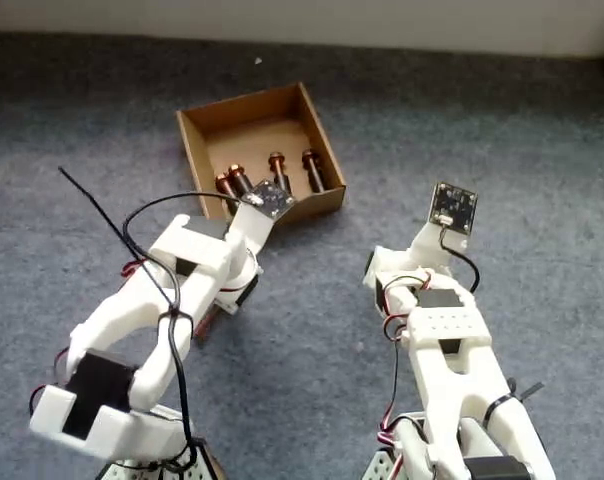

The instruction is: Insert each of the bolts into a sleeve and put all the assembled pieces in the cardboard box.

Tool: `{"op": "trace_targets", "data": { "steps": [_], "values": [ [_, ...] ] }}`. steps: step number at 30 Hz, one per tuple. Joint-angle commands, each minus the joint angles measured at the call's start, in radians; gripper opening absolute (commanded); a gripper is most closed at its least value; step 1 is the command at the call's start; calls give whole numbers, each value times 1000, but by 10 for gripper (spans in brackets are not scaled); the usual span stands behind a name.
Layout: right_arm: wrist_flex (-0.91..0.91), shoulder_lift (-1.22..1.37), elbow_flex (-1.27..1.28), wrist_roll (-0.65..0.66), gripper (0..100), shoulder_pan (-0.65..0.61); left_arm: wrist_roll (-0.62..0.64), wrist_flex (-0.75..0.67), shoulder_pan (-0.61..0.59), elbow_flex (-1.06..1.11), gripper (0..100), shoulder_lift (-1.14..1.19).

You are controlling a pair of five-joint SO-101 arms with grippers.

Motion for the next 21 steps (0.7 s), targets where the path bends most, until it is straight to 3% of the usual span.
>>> {"op": "trace_targets", "data": {
  "steps": [1, 7, 12, 17, 21],
  "values": [
    [-16, -45, -2, 11, 6, -10, -3, 2, 8, 68, 5, -280],
    [-7, -191, 31, 17, 5, -51, 5, 2, 10, 111, 6, -568],
    [-5, -414, 165, 175, 5, -137, 166, -80, 13, 102, 6, -630],
    [-1, -621, 254, 178, 5, -148, 269, -104, 5, 105, 6, -696],
    [-1, -753, 323, 180, 5, -202, 296, -74, 5, 168, 6, -894]
  ]
}}
